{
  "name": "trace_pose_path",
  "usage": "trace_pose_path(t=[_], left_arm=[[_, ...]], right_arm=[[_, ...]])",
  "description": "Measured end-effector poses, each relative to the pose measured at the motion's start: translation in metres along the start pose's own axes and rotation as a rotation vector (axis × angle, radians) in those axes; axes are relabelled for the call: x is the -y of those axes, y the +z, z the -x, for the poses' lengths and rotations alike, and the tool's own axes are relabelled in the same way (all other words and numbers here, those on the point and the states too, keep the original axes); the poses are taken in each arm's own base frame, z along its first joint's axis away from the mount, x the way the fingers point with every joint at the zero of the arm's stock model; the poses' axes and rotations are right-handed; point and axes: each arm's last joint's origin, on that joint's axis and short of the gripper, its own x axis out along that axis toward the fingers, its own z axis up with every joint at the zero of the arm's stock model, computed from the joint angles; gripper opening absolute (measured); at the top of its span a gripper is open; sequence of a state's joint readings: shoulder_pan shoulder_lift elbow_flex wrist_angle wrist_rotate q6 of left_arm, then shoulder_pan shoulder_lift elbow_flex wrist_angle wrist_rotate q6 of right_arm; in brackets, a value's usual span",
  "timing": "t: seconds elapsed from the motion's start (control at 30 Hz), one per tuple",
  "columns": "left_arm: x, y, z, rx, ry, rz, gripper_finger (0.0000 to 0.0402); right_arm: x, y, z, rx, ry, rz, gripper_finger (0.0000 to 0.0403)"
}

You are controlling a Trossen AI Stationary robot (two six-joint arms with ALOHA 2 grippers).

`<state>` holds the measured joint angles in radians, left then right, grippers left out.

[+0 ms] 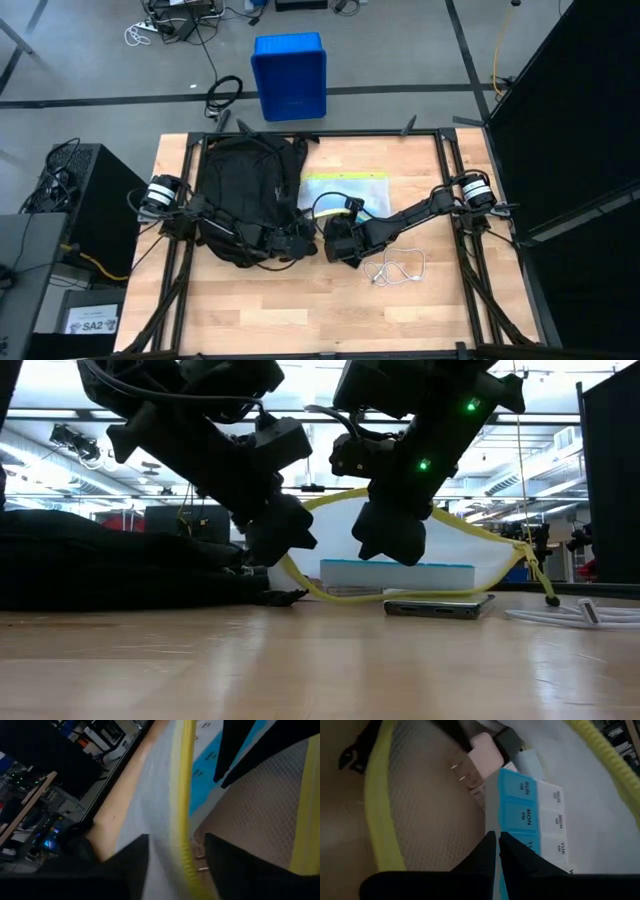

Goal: Unpack backpack
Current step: Remove the medicine organizer from the zip lock bag

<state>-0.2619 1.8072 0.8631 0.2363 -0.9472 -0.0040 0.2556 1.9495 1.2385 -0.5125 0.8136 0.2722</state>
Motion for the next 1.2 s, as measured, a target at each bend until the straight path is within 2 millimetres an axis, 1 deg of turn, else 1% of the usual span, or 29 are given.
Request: trace_pose_path(t=[0.1,0.13,0.17,0.3,0.4,0.5,0.67,0.9,0.97,1.07,1.2], left_arm=[[0.001,-0.001,0.0,-0.005,-0.025,-0.006,0.004],[0.001,-0.001,0.0,-0.007,-0.032,-0.007,0.0021],[0.001,-0.001,0.0,-0.008,-0.04,-0.008,0.0013],[0.002,0.003,0.0,-0.015,-0.067,-0.008,0.0002],[0.003,0.013,0.0,-0.004,-0.115,0.026,0.0001],[0.003,0.028,0.005,0.006,-0.193,0.063,0.0],[0.008,0.051,0.021,-0.018,-0.263,0.071,0.0],[0.019,0.075,0.048,0.025,-0.318,0.069,0.0],[0.02,0.079,0.051,0.036,-0.325,0.073,0.0],[0.021,0.078,0.054,0.038,-0.333,0.067,0.0],[0.023,0.078,0.055,0.03,-0.377,0.061,0.0]], right_arm=[[0.0,0.0,0.0,-0.002,0.007,0.0,0.0001],[0.0,0.0,0.0,-0.002,0.008,0.0,0.0001],[0.0,0.0,0.0,-0.002,0.008,0.0,0.0002],[-0.001,0.0,0.0,-0.005,0.015,0.001,0.0004],[-0.001,-0.003,0.001,-0.027,0.03,0.02,0.0001],[-0.003,-0.008,0.003,-0.071,0.071,0.027,0.0001],[-0.012,-0.016,0.014,-0.112,0.12,0.046,0.0001],[-0.022,-0.019,0.038,-0.033,0.066,0.064,0.0001],[-0.026,-0.021,0.043,-0.008,0.042,0.07,0.0003],[-0.031,-0.022,0.049,0.018,0.034,0.08,0.0014],[-0.034,-0.024,0.054,0.029,0.042,0.107,0.005]])
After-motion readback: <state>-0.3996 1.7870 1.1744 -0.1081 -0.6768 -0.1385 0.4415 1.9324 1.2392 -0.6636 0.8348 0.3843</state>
